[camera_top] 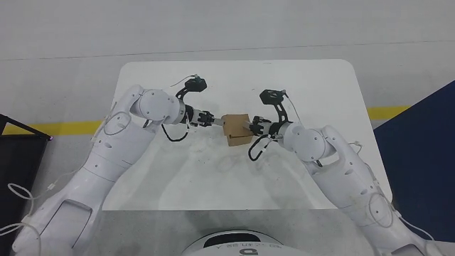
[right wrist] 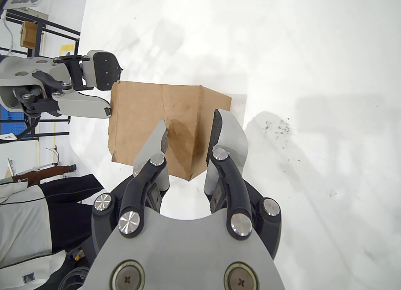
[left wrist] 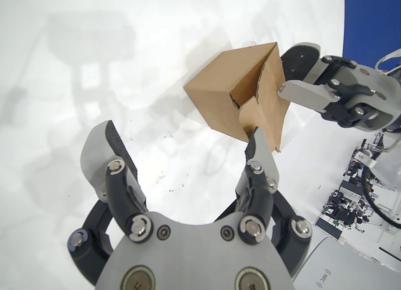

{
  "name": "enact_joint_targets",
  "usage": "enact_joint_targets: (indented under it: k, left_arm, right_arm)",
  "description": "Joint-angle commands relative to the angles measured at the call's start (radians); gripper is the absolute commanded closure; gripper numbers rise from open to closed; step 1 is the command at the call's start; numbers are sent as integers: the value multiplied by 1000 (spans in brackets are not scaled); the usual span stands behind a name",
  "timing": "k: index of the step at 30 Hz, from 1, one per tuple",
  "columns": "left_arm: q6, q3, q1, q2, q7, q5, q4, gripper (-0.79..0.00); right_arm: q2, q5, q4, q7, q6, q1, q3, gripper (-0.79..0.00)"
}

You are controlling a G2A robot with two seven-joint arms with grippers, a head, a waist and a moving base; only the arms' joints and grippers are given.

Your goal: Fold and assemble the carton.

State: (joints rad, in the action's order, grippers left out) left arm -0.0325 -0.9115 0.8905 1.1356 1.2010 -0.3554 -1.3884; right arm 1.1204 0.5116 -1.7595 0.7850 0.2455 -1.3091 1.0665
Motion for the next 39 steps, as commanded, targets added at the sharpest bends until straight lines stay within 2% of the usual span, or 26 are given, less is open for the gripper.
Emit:
enact_joint_targets:
  k: [1, 17, 31, 39]
  left_arm:
    - [2, 8, -6, 2, 0, 2, 10, -785]
    - [23, 34, -29, 14, -20, 30, 51, -785]
    - [23, -43, 20, -16, -12, 12, 12, -785]
    - [14, -34, 22, -18, 6, 3, -1, -785]
  right_arm:
    - [0, -5, -1, 1, -1, -3, 2, -326]
    - [5, -19, -10, 20, -1, 5, -10, -329]
    - [14, -85, 28, 22, 34, 29, -10, -348]
    - [17, -101, 36, 21, 34, 33, -10, -348]
